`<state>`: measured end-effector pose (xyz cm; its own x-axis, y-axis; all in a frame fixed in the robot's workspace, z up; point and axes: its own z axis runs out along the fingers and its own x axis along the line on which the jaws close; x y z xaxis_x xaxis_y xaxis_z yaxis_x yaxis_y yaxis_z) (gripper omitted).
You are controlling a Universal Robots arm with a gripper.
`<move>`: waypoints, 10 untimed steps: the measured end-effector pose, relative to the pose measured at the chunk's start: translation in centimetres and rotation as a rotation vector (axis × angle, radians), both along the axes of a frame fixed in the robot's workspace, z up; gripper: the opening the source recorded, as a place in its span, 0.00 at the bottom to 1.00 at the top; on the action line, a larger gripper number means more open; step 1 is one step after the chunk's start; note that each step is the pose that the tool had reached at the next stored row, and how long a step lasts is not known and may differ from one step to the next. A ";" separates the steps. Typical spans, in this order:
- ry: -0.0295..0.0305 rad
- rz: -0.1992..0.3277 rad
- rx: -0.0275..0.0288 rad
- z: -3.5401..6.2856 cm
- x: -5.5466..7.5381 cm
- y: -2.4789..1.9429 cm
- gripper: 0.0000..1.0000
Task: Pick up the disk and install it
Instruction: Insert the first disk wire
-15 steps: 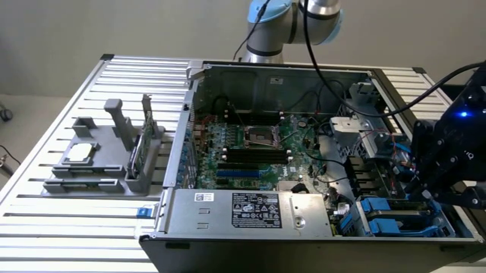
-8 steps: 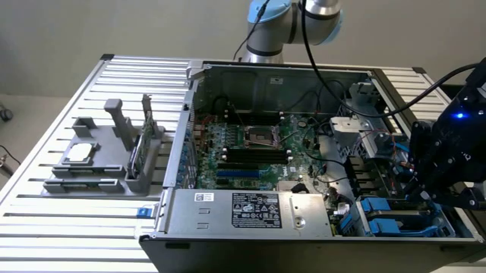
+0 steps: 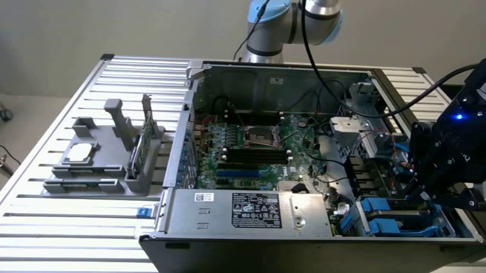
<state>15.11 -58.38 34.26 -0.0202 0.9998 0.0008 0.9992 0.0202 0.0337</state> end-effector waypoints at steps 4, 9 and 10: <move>-0.0031 0.000 -0.0001 -0.04 0.0 0.00 0.17; -0.0061 0.000 0.0000 -0.11 -0.1 0.00 0.17; -0.0068 0.000 0.0000 -0.15 -0.1 -0.02 0.17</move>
